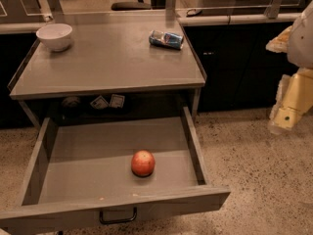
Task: Pick apple from top drawer and place on counter
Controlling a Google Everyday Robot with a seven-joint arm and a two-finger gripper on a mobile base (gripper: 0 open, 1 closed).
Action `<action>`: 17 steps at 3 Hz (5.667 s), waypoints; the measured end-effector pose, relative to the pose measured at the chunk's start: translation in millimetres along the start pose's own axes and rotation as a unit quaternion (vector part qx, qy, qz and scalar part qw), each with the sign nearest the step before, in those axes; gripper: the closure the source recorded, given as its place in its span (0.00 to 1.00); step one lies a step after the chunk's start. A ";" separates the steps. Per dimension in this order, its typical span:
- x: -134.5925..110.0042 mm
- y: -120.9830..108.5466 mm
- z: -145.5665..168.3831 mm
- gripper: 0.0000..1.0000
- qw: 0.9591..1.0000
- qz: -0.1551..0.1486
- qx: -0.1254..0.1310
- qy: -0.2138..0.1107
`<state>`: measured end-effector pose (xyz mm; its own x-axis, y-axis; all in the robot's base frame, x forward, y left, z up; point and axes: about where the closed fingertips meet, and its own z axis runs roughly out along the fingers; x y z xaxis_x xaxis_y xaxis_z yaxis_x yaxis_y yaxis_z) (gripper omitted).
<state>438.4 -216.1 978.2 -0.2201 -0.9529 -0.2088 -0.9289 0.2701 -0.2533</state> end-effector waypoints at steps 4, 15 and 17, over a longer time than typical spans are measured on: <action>-5.4 -10.2 89.5 0.00 0.996 -0.022 -0.071 -0.039; -206.2 74.8 217.0 0.00 0.898 -0.166 -0.137 -0.383; -209.6 74.1 233.0 0.00 0.920 -0.171 -0.121 -0.331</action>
Offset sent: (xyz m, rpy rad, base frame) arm 0.0098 0.0014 -0.0164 0.0146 0.0340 0.0197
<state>485.1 35.8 783.0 0.2533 -0.6611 -0.7063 -0.9667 -0.1454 -0.2107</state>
